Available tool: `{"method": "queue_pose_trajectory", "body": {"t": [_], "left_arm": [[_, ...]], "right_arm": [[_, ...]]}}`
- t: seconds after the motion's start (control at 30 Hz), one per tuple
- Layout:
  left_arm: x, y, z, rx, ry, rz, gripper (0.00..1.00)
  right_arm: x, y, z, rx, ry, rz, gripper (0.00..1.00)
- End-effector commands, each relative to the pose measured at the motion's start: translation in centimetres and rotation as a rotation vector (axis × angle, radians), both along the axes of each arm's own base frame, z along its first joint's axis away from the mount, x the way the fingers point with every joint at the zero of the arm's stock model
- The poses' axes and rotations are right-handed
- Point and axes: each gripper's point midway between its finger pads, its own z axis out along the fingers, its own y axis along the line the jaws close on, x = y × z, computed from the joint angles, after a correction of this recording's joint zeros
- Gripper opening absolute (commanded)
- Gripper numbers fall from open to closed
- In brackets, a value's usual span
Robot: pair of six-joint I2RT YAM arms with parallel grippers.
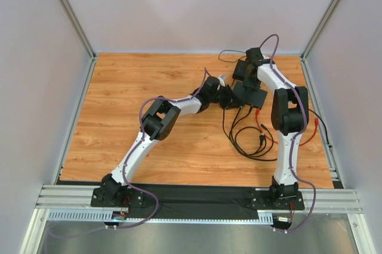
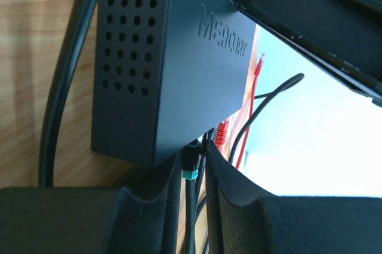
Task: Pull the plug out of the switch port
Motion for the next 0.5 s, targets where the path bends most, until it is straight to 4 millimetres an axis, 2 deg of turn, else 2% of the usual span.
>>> {"method": "queue_pose_trajectory", "body": {"t": [0.0,0.1,0.2,0.27,0.47], "left_arm": [[-2.2,1.2,-2.3,0.107,0.087,-0.075,0.00],[-2.1,0.8,-2.3,0.099,0.090,-0.097,0.00],[-2.2,0.8,-2.4,0.098,0.091,-0.107,0.00],[-2.4,0.8,-2.4,0.105,0.084,-0.114,0.00],[-2.6,1.2,-2.1,0.119,0.074,-0.115,0.00]], "right_arm": [[-5.2,0.9,-4.3,-0.017,0.199,0.056,0.34],[-6.1,0.9,-4.3,-0.031,0.218,0.068,0.36],[-6.1,0.3,-4.4,-0.060,0.231,0.064,0.36],[-6.6,0.1,-5.2,-0.072,0.278,0.066,0.36],[-6.2,-0.3,-4.9,-0.108,0.302,0.069,0.37]]}}
